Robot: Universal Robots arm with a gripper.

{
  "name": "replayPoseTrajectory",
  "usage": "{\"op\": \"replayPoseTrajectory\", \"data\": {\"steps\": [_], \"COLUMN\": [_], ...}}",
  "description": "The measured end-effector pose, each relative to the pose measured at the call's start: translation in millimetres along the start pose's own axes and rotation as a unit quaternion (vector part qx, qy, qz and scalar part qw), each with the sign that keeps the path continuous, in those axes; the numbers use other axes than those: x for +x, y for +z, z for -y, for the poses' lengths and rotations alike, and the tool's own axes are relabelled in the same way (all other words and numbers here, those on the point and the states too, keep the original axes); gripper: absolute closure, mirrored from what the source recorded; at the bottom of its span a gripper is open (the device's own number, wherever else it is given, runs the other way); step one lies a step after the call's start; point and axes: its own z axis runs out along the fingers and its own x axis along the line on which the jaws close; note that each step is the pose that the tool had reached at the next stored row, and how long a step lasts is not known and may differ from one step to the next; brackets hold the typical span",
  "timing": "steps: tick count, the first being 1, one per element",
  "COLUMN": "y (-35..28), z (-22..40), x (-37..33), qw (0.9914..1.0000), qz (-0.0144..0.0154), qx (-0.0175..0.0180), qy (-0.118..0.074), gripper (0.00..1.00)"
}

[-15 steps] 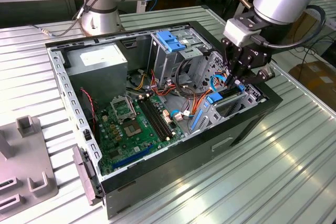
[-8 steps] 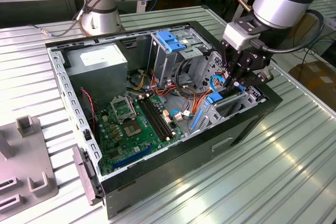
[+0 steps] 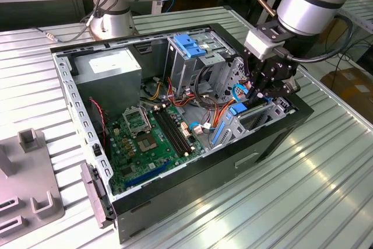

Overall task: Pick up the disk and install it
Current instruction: 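Insert the second disk wire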

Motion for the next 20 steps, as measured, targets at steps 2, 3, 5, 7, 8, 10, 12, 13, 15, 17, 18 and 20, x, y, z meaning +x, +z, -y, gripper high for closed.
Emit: {"op": "replayPoseTrajectory", "data": {"steps": [2, 3, 5, 7, 8, 10, 12, 13, 15, 17, 18, 20], "y": [-1.0, -1.4, -2.5, -2.6, -2.5, -2.1, -1.8, -1.8, -1.7, -1.5, -1.4, -1.0], "z": [0.1, 0.1, 0.2, 0.3, 0.3, 0.3, 0.3, 0.4, 0.5, 0.5, 0.5, 0.6], "x": [-0.1, -0.1, -0.9, -0.9, -0.9, -0.9, -0.9, -0.8, -0.8, -0.5, -0.3, 0.0], "qw": [1.0, 1.0, 1.0, 1.0, 0.99999, 0.99996, 0.99995, 0.99995, 0.99995, 0.99995, 0.99995, 0.99996], "qz": [0.0002, 0.0001, 0.0005, 0.0029, 0.005, 0.0093, 0.0095, 0.0095, 0.0095, 0.0095, 0.0095, 0.0093], "qx": [0.0, 0.0, 0.0, 0.0001, 0.0002, 0.0003, 0.0005, 0.0005, 0.0006, 0.0006, 0.0006, 0.0006], "qy": [0.0, 0.0, 0.0, 0.0, 0.0, 0.0, 0.0, 0.0, 0.0, 0.001, 0.001, 0.001], "gripper": [0.84, 0.84, 0.84, 0.84, 0.84, 0.84, 0.84, 0.84, 0.84, 0.84, 0.84, 0.84]}}
